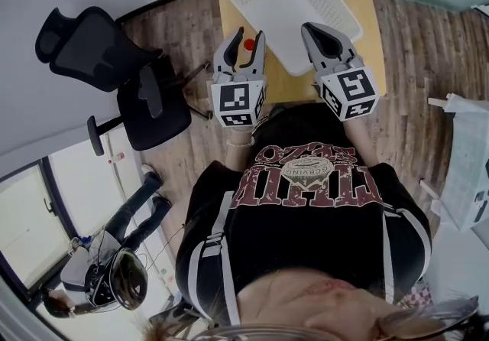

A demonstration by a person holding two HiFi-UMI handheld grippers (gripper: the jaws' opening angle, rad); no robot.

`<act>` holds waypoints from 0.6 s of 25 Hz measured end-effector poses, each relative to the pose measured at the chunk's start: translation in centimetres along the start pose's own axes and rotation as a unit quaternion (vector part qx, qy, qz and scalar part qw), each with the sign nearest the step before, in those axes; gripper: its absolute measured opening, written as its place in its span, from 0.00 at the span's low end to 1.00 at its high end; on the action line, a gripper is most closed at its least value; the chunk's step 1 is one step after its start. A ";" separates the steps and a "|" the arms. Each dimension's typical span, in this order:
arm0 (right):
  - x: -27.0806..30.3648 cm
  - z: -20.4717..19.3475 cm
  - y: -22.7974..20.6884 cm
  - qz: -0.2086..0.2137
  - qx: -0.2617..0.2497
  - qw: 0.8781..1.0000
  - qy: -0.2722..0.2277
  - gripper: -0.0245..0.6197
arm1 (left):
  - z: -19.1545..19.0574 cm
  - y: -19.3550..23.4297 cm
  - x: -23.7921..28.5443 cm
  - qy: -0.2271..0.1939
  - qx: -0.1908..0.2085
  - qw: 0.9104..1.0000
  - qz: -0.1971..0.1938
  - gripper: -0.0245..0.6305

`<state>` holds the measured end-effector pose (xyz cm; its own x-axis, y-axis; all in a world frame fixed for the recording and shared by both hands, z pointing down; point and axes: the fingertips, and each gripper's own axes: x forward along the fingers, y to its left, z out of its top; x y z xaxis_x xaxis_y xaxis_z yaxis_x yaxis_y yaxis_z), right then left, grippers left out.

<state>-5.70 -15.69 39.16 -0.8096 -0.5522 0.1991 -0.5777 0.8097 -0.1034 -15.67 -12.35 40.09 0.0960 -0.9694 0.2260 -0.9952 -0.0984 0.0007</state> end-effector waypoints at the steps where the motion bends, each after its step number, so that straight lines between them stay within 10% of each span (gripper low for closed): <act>1: 0.0 0.0 0.0 0.000 0.000 1.000 0.000 0.07 | 0.2 -0.2 0.1 -0.001 0.001 1.000 -0.002 0.33; 15: 0.3 0.3 0.1 0.002 0.000 1.000 -0.004 0.07 | 1.5 -2.1 1.1 -0.015 0.011 0.999 -0.031 0.23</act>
<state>-6.00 -15.83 38.95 -0.8127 -0.5503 0.1916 -0.5743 0.8120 -0.1042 -13.39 -13.55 38.83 0.1586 -0.9675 0.1971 -0.9865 -0.1635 -0.0083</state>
